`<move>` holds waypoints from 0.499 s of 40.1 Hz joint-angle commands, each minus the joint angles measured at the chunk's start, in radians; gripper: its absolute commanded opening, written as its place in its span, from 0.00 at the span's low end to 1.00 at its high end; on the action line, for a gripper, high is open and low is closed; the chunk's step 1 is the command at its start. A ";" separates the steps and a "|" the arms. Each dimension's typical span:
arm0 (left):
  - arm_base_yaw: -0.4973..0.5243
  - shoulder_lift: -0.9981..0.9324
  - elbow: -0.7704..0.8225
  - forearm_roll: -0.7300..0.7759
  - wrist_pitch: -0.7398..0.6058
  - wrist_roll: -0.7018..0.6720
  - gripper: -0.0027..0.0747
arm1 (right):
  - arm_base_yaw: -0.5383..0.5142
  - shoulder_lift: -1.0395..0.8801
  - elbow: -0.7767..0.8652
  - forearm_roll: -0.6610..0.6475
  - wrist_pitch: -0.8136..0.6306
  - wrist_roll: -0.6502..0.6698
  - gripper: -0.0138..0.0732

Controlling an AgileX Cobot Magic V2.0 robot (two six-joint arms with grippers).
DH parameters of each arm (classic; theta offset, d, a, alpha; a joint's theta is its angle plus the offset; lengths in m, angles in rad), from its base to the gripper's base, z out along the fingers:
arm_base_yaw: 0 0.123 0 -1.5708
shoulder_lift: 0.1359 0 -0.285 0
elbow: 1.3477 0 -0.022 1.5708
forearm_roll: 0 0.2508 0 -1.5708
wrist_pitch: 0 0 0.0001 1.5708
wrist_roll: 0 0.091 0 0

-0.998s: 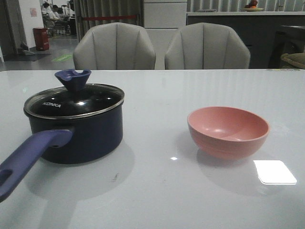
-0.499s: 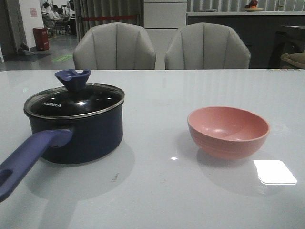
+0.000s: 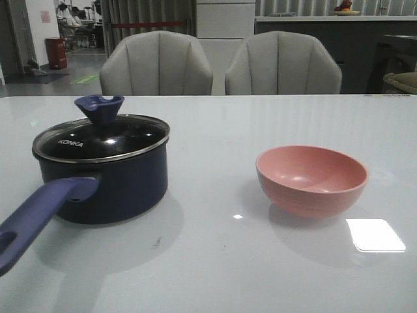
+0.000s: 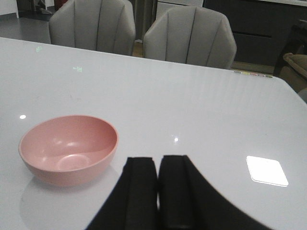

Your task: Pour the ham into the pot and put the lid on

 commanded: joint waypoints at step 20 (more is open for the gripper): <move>-0.002 -0.018 0.022 -0.010 -0.076 -0.003 0.21 | -0.006 -0.150 0.053 -0.085 -0.068 0.103 0.35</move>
